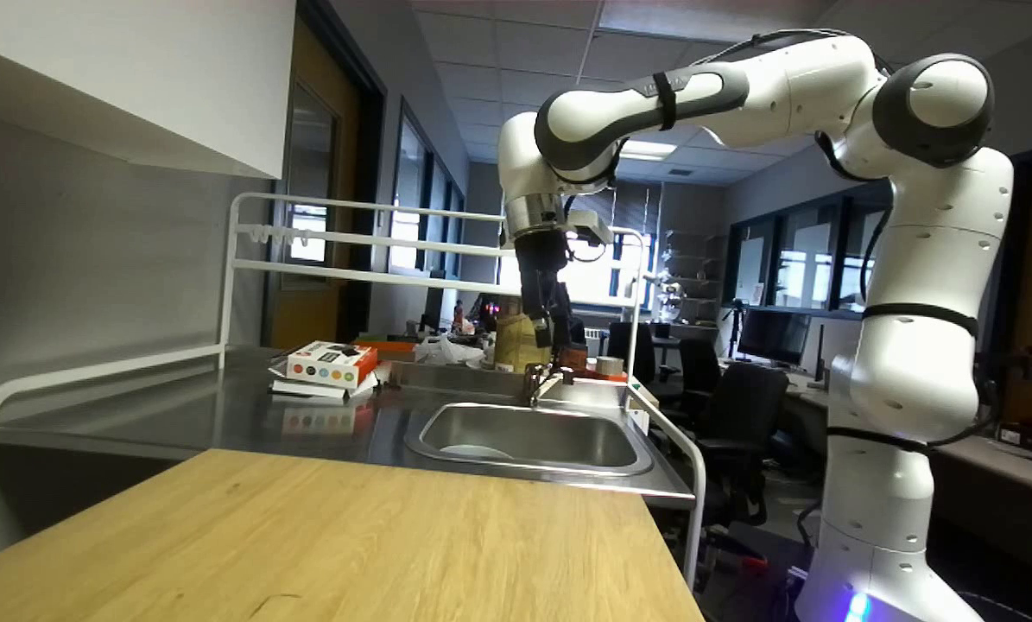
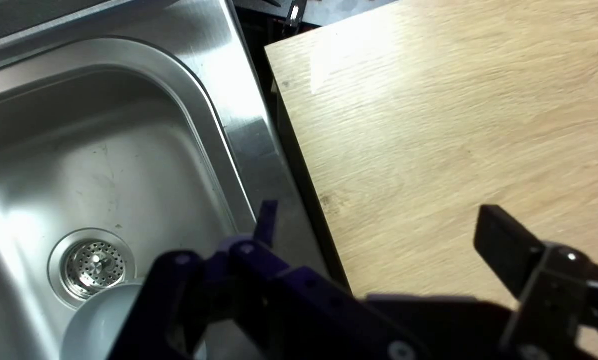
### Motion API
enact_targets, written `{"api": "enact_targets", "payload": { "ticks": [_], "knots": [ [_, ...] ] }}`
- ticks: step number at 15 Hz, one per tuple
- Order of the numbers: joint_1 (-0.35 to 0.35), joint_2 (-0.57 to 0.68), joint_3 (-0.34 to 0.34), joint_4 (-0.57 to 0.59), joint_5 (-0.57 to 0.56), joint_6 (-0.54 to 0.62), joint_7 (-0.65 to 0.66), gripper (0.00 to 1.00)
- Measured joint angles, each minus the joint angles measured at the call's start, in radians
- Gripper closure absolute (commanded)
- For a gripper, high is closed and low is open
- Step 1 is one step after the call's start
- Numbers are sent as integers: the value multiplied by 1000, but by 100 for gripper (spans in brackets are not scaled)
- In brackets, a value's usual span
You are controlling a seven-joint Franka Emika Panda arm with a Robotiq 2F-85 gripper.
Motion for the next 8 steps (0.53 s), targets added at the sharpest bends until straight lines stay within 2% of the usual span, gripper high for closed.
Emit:
{"api": "enact_targets", "payload": {
  "ticks": [8],
  "knots": [
    [-32, 33, -25, 1, -2, 44, 45, 0]
  ]
}}
